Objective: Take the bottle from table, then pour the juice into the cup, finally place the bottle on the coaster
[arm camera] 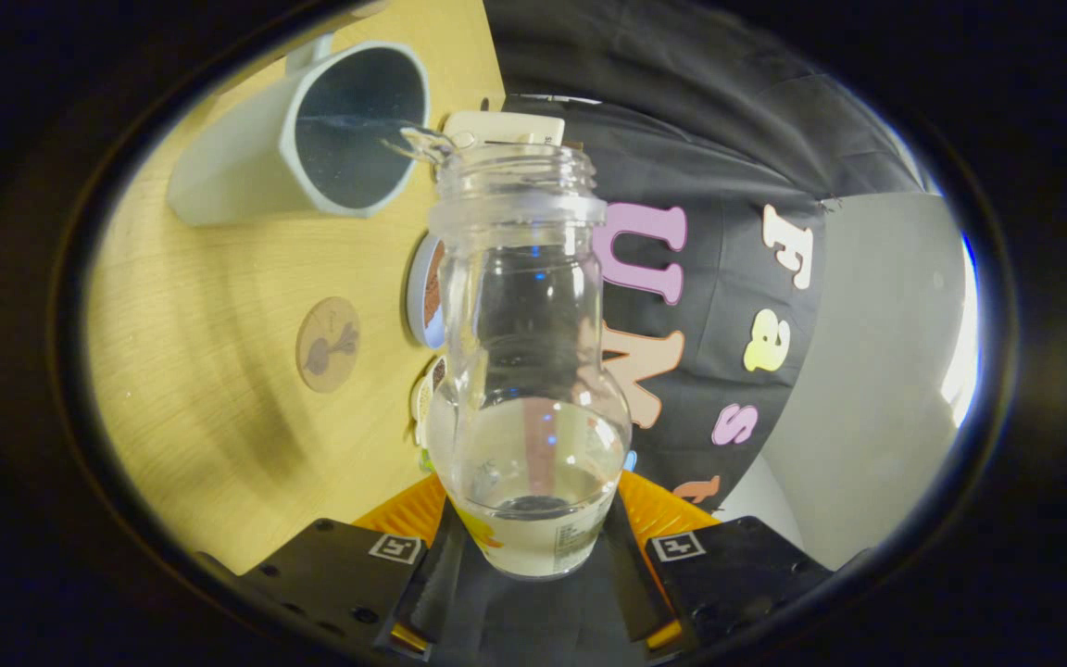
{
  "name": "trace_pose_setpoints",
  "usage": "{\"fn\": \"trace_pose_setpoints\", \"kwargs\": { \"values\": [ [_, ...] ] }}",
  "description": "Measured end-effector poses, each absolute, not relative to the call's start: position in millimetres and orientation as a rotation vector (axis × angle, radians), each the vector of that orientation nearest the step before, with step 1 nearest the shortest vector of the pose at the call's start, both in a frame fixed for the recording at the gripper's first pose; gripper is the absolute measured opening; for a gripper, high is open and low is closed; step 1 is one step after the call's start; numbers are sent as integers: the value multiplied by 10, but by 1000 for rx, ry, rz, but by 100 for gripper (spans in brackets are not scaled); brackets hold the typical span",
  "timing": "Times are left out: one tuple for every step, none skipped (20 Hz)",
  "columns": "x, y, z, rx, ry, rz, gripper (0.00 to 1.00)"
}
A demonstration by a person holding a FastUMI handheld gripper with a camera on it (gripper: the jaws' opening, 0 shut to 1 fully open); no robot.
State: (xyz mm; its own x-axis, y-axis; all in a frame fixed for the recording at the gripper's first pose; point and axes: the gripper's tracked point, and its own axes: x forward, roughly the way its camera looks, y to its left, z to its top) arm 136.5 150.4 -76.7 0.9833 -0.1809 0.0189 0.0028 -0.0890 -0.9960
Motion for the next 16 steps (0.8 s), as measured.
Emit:
{"fn": "trace_pose_setpoints", "kwargs": {
  "values": [
    [1372,1511,-766,-1656,137,-154,74],
    [1372,1520,-762,-1658,136,-153,74],
    [1385,1521,-758,-1664,136,-151,74],
    [1384,1530,-754,-1670,135,-149,74],
    [1393,1539,-753,-1675,133,-145,74],
    [1395,1550,-754,-1678,134,-143,74],
    [1407,1549,-758,-1677,138,-142,74],
    [1405,1545,-774,-1674,143,-137,74],
    [1408,1535,-795,-1672,154,-133,74],
    [1409,1533,-807,-1670,162,-130,74],
    [1409,1526,-810,-1668,168,-128,74],
    [1407,1531,-810,-1669,170,-127,74],
    [1414,1539,-805,-1670,168,-127,74],
    [1401,1544,-803,-1670,168,-125,74],
    [1384,1544,-802,-1670,168,-122,74],
    [1383,1554,-802,-1671,170,-119,74]
  ]
}}
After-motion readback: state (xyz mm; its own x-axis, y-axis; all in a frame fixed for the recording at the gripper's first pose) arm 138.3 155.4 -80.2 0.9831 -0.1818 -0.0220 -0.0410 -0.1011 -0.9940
